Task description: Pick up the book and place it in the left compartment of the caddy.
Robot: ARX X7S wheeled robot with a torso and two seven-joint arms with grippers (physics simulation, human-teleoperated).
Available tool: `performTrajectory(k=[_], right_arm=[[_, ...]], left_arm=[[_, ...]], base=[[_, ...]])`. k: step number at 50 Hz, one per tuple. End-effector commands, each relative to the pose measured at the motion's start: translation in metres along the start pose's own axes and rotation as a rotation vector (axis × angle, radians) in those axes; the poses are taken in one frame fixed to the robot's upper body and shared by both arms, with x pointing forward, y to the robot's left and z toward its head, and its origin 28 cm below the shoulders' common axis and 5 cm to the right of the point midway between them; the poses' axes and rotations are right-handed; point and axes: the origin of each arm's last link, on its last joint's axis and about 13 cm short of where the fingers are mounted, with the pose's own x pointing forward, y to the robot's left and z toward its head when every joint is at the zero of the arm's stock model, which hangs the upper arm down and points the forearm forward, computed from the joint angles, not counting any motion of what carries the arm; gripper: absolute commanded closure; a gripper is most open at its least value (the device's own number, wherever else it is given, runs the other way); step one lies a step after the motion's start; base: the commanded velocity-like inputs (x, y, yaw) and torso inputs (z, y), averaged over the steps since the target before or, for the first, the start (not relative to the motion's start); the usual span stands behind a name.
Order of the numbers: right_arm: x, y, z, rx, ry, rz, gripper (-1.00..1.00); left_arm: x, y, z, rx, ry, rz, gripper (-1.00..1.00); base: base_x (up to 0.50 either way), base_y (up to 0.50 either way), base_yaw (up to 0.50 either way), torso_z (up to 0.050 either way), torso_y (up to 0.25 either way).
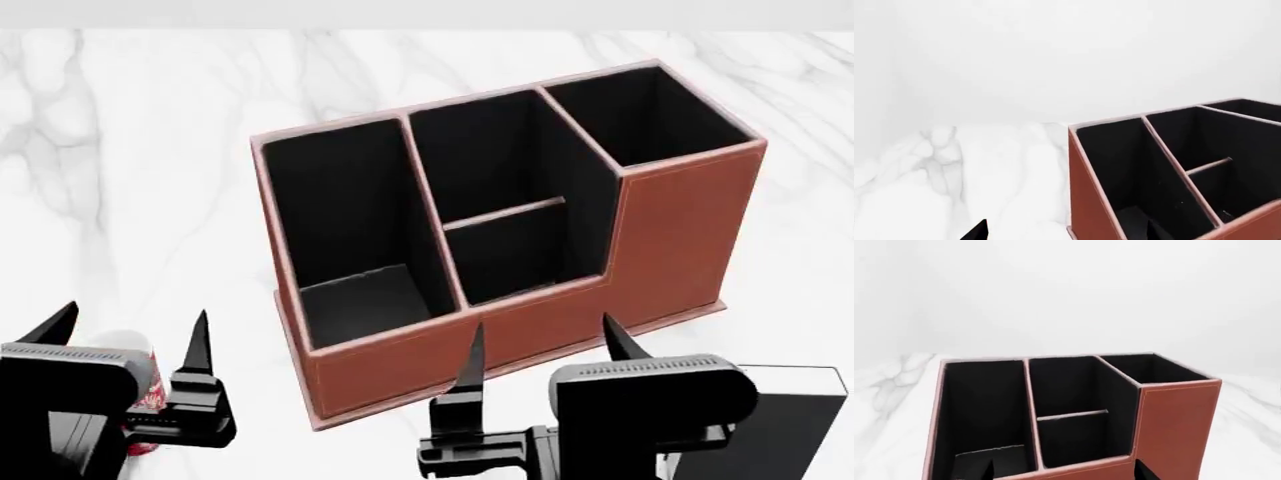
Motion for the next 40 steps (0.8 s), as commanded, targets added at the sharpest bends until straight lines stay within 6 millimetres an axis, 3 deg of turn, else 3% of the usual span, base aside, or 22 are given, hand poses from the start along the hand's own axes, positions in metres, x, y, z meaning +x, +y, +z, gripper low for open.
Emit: performTrajectory(k=[1,12,22,33,40], right_arm=[[0.0014,-0.0023,0.0271,-0.032,-0.04,0.017,-1.0],[0.0029,-0.0023,0.0232,-0.051,-0.033,0.01,-1.0],[0.0047,-0.002,0.0237,-0.046,-0.041,0.007,-1.0],[0.0053,0.0006,0.0229,-0.042,-0.036,0.021,-1.0],[0.006,0.0016,0.0233,-0.051,-0.035,0.032,-1.0]], left_arm=[[0.0032,0.0,0.0262,0.015,-0.05,0.001,-1.0],[0.0046,0.0011,0.0216,0.012,-0.045,0.009,-1.0],[0.0061,0.001,0.0192,0.013,-0.044,0.009,-1.0],[0.0057,0.0011,0.0189,0.017,-0.045,0.01,-1.0],[0.0058,0.0018,0.019,0.015,-0.045,0.013,-1.0]], base=[[0.0,0.0,0.0,0.0,0.0],[0.0,0.0,0.0,0.0,0.0],[0.0,-0.47,0.0,0.0,0.0],[0.0,-0.01,0.0,0.0,0.0],[0.5,0.0,0.0,0.0,0.0]])
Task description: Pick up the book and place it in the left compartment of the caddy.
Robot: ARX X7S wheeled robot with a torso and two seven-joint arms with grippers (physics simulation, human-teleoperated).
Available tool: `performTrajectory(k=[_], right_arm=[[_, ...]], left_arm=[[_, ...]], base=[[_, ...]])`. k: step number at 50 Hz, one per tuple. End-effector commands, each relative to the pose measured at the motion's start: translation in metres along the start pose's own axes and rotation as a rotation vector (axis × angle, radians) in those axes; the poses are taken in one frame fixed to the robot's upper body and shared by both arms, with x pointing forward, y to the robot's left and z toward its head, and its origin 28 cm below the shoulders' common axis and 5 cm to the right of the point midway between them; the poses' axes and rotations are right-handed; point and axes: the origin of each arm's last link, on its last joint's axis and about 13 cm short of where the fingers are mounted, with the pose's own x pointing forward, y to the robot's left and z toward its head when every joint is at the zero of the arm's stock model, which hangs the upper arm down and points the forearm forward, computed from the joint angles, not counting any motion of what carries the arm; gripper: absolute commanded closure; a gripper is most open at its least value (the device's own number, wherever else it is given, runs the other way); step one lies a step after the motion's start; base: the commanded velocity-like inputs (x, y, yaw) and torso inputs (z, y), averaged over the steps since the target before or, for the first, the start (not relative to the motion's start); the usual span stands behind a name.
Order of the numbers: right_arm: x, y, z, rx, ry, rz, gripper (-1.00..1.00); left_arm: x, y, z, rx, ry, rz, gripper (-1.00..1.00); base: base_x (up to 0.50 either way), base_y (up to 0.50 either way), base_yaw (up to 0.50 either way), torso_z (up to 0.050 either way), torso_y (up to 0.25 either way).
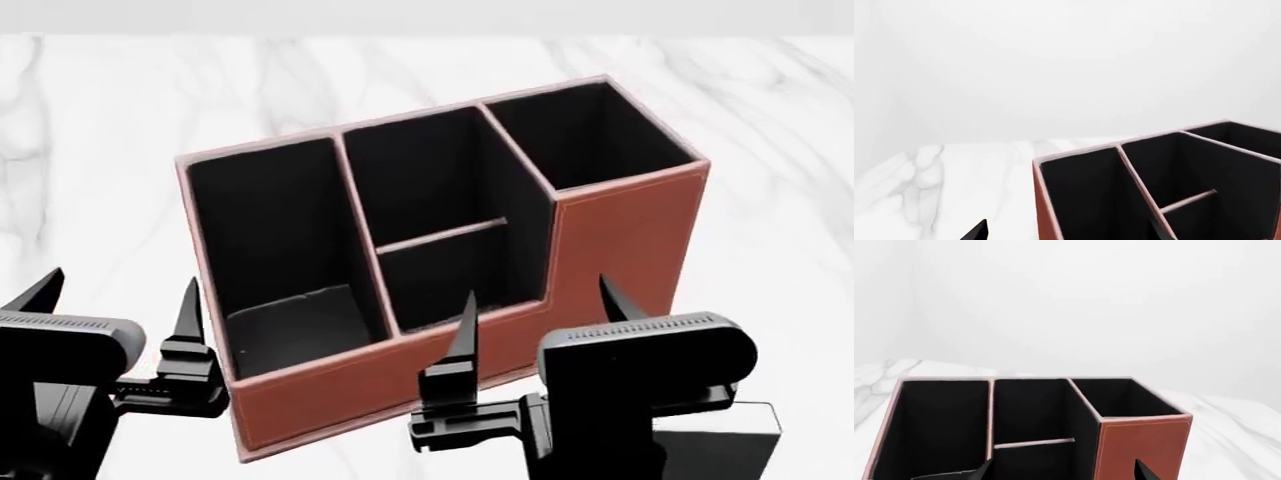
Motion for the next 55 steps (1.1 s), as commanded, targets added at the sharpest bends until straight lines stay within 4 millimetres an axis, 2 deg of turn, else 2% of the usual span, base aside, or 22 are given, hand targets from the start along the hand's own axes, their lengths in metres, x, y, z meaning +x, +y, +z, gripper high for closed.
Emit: performTrajectory(k=[1,15,36,46,55], right_arm=[[0.001,0.002,0.001,-0.004,0.001,0.014,-1.0],[0.003,0.002,0.003,-0.006,0.0,0.002,-1.0],[0.002,0.002,0.003,-0.012,0.013,-0.007,-1.0],[0.002,0.001,0.001,-0.013,0.014,-0.011,-1.0],[0.003,0.002,0.001,-0.011,0.011,-0.01,-1.0]], left_arm=[[0.0,0.001,0.0,0.003,-0.001,0.004,-1.0],[0.0,0.002,0.003,0.003,-0.007,0.004,-1.0],[0.0,0.003,0.003,0.0,-0.008,0.006,-1.0],[0.014,0.026,0.008,-0.003,-0.025,0.129,-1.0],[0.015,0.03,0.012,-0.003,-0.038,0.157,-1.0]], base=[[0.5,0.0,0.0,0.0,0.0],[0.49,0.0,0.0,0.0,0.0],[0.0,0.0,0.0,0.0,0.001],[0.0,0.0,0.0,0.0,0.0],[0.0,0.0,0.0,0.0,0.0]])
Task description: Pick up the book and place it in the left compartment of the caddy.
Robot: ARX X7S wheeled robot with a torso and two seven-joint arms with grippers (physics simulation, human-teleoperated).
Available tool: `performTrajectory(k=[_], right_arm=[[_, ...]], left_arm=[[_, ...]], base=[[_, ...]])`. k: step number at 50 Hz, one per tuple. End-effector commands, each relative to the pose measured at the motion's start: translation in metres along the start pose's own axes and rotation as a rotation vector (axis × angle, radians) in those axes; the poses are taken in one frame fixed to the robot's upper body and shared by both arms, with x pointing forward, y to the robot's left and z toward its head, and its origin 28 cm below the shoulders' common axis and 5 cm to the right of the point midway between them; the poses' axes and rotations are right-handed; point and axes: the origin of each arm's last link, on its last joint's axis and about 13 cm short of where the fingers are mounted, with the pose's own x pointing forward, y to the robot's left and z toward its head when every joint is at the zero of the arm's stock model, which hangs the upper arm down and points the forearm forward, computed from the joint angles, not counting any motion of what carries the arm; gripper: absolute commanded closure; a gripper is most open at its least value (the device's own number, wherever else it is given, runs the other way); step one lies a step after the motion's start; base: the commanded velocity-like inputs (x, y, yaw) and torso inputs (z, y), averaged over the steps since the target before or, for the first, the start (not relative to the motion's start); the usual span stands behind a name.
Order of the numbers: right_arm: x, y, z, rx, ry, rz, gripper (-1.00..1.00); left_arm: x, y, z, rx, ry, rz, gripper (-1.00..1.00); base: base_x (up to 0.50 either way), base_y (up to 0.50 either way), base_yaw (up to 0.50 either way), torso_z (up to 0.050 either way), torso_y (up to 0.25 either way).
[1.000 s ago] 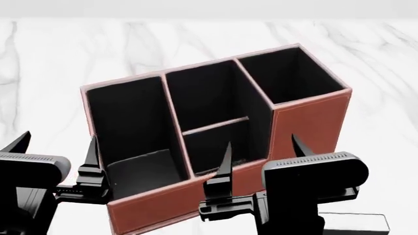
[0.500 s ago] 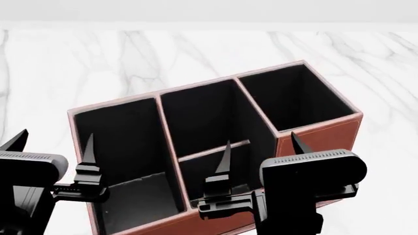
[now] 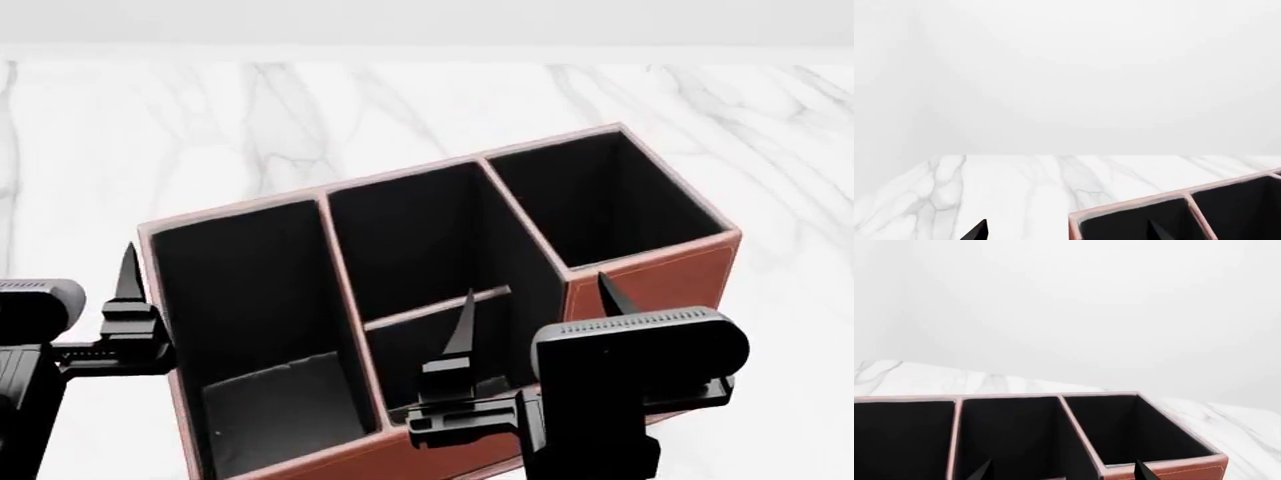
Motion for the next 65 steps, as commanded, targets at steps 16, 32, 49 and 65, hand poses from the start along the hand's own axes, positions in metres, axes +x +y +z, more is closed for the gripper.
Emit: performTrajectory(k=[16,32,49,65], right_arm=[[0.003,0.0,0.008,0.04,0.032,0.004,-1.0],[0.026,-0.039,0.109,0.075,0.152,-0.012,-1.0],[0.023,-0.074,0.142,-0.096,0.477,0.455,-1.0],[0.017,-0.105,0.154,-0.427,0.802,0.605,-1.0]], left_arm=[[0.003,0.006,0.004,0.005,-0.013,0.034,-1.0],[0.004,0.005,0.004,0.007,-0.015,0.032,-1.0],[0.007,0.005,0.005,0.009,-0.02,0.031,-1.0],[0.007,0.005,0.007,0.012,-0.023,0.035,-1.0]], base=[[0.0,0.0,0.0,0.0,0.0],[0.0,0.0,0.0,0.0,0.0],[0.0,0.0,0.0,0.0,0.0],[0.0,0.0,0.0,0.0,0.0]])
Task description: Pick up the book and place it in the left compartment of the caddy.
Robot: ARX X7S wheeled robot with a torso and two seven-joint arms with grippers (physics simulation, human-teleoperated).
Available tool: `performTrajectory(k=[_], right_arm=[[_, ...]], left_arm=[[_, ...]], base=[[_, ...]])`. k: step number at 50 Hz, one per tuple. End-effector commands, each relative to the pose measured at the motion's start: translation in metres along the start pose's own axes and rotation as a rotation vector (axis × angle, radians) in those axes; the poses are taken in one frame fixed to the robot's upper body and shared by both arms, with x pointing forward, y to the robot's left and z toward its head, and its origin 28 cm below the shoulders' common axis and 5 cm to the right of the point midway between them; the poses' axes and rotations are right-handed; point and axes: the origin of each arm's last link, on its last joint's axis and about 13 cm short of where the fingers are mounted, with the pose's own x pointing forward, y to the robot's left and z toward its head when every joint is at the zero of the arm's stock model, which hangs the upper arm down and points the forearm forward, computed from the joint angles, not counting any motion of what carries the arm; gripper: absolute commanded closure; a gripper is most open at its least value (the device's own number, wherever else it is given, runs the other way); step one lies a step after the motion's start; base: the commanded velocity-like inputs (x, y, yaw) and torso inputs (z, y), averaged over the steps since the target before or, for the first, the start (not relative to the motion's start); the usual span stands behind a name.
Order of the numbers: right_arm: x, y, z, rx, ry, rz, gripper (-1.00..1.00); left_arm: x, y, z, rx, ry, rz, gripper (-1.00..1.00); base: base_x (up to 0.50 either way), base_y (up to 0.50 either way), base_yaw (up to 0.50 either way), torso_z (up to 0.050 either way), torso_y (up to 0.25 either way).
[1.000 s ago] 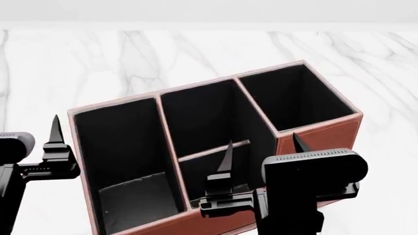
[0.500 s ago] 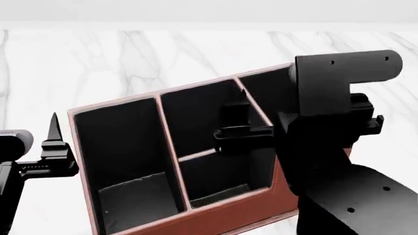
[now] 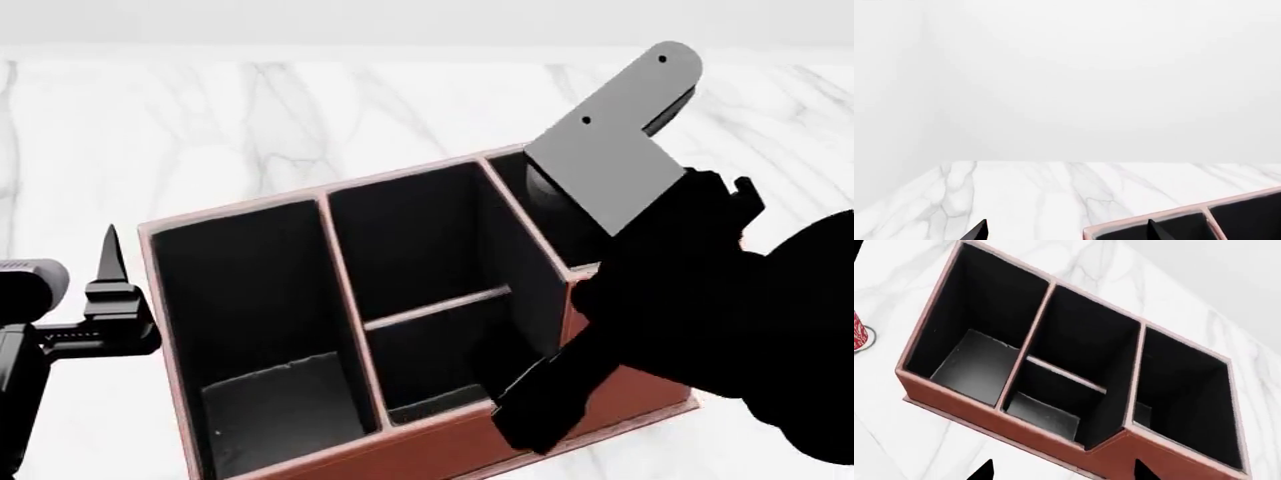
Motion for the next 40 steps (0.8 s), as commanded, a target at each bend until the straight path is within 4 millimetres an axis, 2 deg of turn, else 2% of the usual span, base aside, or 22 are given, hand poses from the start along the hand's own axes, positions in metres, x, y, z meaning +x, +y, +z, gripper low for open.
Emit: performTrajectory(k=[1,3,8,17,40], right_arm=[[-0.021,-0.015,-0.007,-0.057,0.222,0.1,-1.0],[-0.02,-0.015,-0.012,-0.096,0.308,0.109,-1.0],[-0.019,-0.013,-0.018,-0.099,0.385,0.108,-1.0],[-0.027,-0.013,-0.025,-0.07,0.446,0.082,-1.0],[-0.022,-0.021,-0.041,-0.024,0.567,-0.003,-1.0]], left_arm=[[0.0,0.0,0.001,0.002,-0.003,0.001,-1.0],[0.0,0.0,0.001,0.002,-0.002,0.003,-1.0],[0.0,0.002,0.001,0.002,-0.004,0.006,-1.0],[-0.002,0.001,0.0,0.005,-0.003,0.005,-1.0],[-0.001,0.002,0.001,0.005,-0.006,0.007,-1.0]], base=[[0.0,0.0,0.0,0.0,0.0],[0.0,0.0,0.0,0.0,0.0],[0.0,0.0,0.0,0.0,0.0],[0.0,0.0,0.0,0.0,0.0],[0.0,0.0,0.0,0.0,0.0]])
